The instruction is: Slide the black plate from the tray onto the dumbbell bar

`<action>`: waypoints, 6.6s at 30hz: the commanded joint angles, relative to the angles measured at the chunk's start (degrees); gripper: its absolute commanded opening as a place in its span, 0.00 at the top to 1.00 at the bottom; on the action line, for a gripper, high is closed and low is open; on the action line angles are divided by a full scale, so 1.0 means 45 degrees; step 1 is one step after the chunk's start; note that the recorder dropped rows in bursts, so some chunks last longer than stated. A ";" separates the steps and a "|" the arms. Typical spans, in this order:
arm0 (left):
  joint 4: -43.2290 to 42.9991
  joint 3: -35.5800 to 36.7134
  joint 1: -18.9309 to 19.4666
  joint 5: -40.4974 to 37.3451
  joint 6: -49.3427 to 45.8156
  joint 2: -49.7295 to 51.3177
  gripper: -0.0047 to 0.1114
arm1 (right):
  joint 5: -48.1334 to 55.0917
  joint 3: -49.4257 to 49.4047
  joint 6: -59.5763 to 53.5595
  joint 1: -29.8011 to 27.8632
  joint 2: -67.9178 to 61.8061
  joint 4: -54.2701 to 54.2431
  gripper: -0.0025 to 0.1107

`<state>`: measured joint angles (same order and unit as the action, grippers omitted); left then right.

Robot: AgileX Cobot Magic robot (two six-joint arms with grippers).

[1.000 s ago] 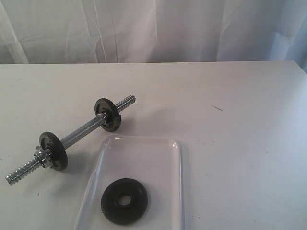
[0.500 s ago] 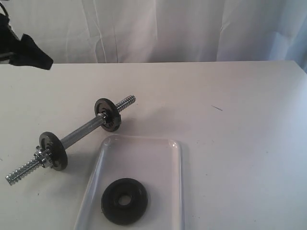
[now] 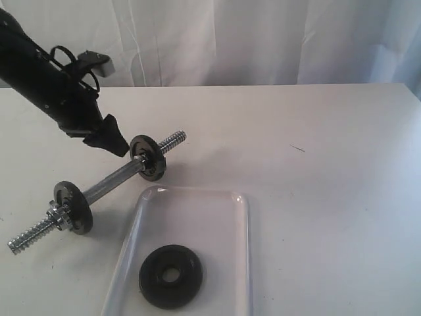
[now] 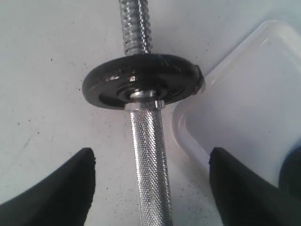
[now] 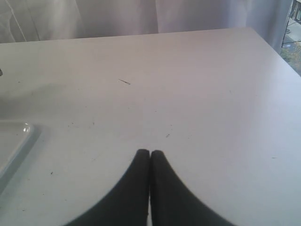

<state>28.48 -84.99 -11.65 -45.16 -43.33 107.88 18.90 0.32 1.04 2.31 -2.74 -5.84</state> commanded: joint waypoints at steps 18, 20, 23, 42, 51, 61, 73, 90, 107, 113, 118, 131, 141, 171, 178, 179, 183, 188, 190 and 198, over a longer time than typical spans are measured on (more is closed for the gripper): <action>-0.1851 -0.0528 -0.0972 -0.0463 0.1570 0.2109 0.36 | -0.0159 -0.0070 0.0048 -0.0021 0.0052 0.0022 0.98; -0.2295 -0.0528 -0.0982 -0.0499 0.1878 0.2273 0.36 | -0.0159 -0.0070 0.0048 -0.0021 0.0052 0.0022 0.98; -0.2358 -0.0528 -0.0982 -0.0523 0.1992 0.2404 0.36 | -0.0159 -0.0070 0.0048 -0.0021 0.0052 0.0022 0.98; -0.2175 -0.0528 -0.1002 -0.0435 0.2018 0.2596 0.36 | -0.0159 -0.0070 0.0048 -0.0021 0.0052 0.0022 0.98; -0.2153 -0.0528 -0.1002 -0.0435 0.2018 0.2596 0.57 | -0.0159 -0.0070 0.0048 -0.0021 0.0052 0.0022 0.98; -0.2153 -0.0528 -0.1002 -0.0435 0.1919 0.2596 0.96 | -0.0159 -0.0070 0.0048 -0.0021 0.0052 0.0022 0.98; -0.1283 -0.0528 -0.1002 0.0262 0.1671 0.2064 0.96 | -0.0159 -0.0070 0.0048 -0.0021 0.0052 0.0022 0.98; -0.1132 0.0370 -0.1002 0.0163 0.1532 -0.0648 0.96 | -0.0521 -0.0070 0.0048 -0.0021 0.0052 0.0101 0.98; -0.0806 0.4045 -0.1002 0.1302 0.1302 -0.3450 0.96 | -0.2450 0.0113 0.6255 -0.0021 0.0052 -0.6380 0.98; -0.0471 0.4298 -0.1002 0.1258 0.1302 -0.4270 0.96 | 0.1940 0.4527 -0.1163 -0.0021 -0.1283 -0.7305 0.98; -0.0429 0.4298 -0.1002 0.1322 0.1207 -0.4476 0.96 | 0.6528 0.9733 -0.4766 -0.0021 -0.7381 -0.7651 0.98; -0.0477 0.4298 -0.1002 0.1085 0.1008 -0.4476 0.96 | 0.7134 1.5472 -0.7138 0.4769 -1.6324 -0.5702 0.98; -0.0477 0.4298 -0.1002 0.1109 0.1008 -0.4476 0.96 | 0.8499 1.6244 -0.7641 0.6824 -1.9582 -0.5602 0.25; -0.0525 0.4298 -0.1002 0.1109 0.1008 -0.4476 0.96 | 0.8048 1.7897 -0.5065 1.0135 -2.4831 -0.2158 0.15; -0.0499 0.4298 -0.1002 0.1083 0.1061 -0.4476 0.96 | 0.8002 1.7897 -0.5037 1.0299 -2.5074 -0.2028 0.15; -0.0461 0.4298 -0.1002 0.1083 0.1057 -0.4476 0.96 | 0.7848 1.7897 -0.5037 1.0331 -2.5074 -0.2000 0.15; -0.0431 0.4298 -0.1002 0.1083 0.1057 -0.4476 0.96 | 0.7296 1.7897 -0.5037 1.0439 -2.5074 -0.1947 0.15; -0.0434 0.4298 -0.1002 0.1031 0.1057 -0.4476 0.96 | 0.7352 1.7897 -0.5268 1.0550 -2.5074 -0.1899 0.15; -0.0434 0.4298 -0.1002 0.0976 0.1057 -0.4476 0.96 | 0.7387 1.7918 -0.5303 1.0550 -2.5048 -0.1899 0.15; -0.0469 0.4298 -0.1002 0.0822 0.1057 -0.4476 0.96 | 0.7437 1.8207 -0.4388 1.0550 -2.4884 -0.1971 0.15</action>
<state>21.05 -64.20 -16.08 -40.95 -38.65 91.26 52.51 81.98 -20.41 49.66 -115.58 -14.59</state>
